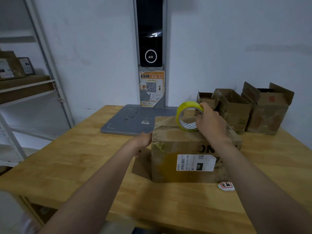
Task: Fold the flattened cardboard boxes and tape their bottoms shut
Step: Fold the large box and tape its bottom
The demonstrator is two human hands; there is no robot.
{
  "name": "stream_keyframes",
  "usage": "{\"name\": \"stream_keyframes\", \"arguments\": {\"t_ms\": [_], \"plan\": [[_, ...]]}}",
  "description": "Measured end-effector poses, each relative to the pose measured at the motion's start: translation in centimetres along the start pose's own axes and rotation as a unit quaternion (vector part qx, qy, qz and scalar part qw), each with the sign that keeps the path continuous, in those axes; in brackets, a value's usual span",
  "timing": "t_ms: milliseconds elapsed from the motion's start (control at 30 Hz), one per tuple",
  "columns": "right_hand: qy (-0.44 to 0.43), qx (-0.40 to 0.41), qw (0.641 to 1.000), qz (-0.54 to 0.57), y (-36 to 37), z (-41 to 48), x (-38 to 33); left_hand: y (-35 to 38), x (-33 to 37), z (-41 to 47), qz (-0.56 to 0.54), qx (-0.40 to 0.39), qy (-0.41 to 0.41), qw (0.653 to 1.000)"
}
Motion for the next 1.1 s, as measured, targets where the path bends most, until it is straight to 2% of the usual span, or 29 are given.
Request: {"name": "stream_keyframes", "arguments": {"t_ms": [67,133,167,233,300,367,467,700,900,1033,1100], "plan": [[-0.001,0.0,1.0,0.002,0.0,0.1,0.0,-1.3,0.9,-0.2,-0.037,0.084,0.071,0.993],[-0.004,-0.001,1.0,0.001,0.1,0.1,0.1,-3.3,1.9,-0.8,-0.102,0.167,0.136,0.971],[-0.005,-0.001,1.0,0.002,0.1,0.0,0.1,-3.6,2.3,-1.2,-0.148,0.164,0.152,0.963],[-0.006,-0.002,1.0,0.006,0.1,0.0,0.1,-2.5,3.1,-2.2,-0.189,0.086,0.15,0.967],[-0.004,-0.003,1.0,0.008,0.1,0.0,0.1,-0.7,3.6,-3.2,-0.121,0.062,0.158,0.978],[-0.002,-0.007,1.0,0.007,0.0,0.0,0.1,0.8,3.5,-3.7,-0.106,0.078,0.176,0.976],[0.0,-0.047,0.998,0.03,0.2,0.1,0.3,1.1,3.1,-3.7,-0.144,0.109,0.204,0.962],[-0.033,-0.169,0.973,0.155,0.2,1.2,0.3,-1.0,3.1,-1.3,-0.117,0.091,0.18,0.972],[-0.077,-0.152,0.978,0.119,0.0,3.3,-0.1,-2.3,2.9,0.0,-0.089,0.057,0.177,0.979],[-0.052,-0.161,0.98,0.103,1.3,2.7,1.1,-1.9,2.6,0.6,-0.059,0.061,0.174,0.981],[-0.053,-0.157,0.98,0.105,2.0,2.3,1.6,-1.9,3.2,0.3,-0.016,0.069,0.21,0.975]]}}
Point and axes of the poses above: each hand's wrist, its own z-axis towards the middle knuckle, its own y-axis out of the palm, x = y × z, the point moved 6 cm from there along z, towards the middle knuckle, and after that the axes turned 7 degrees about -y, right-handed, at the moved point
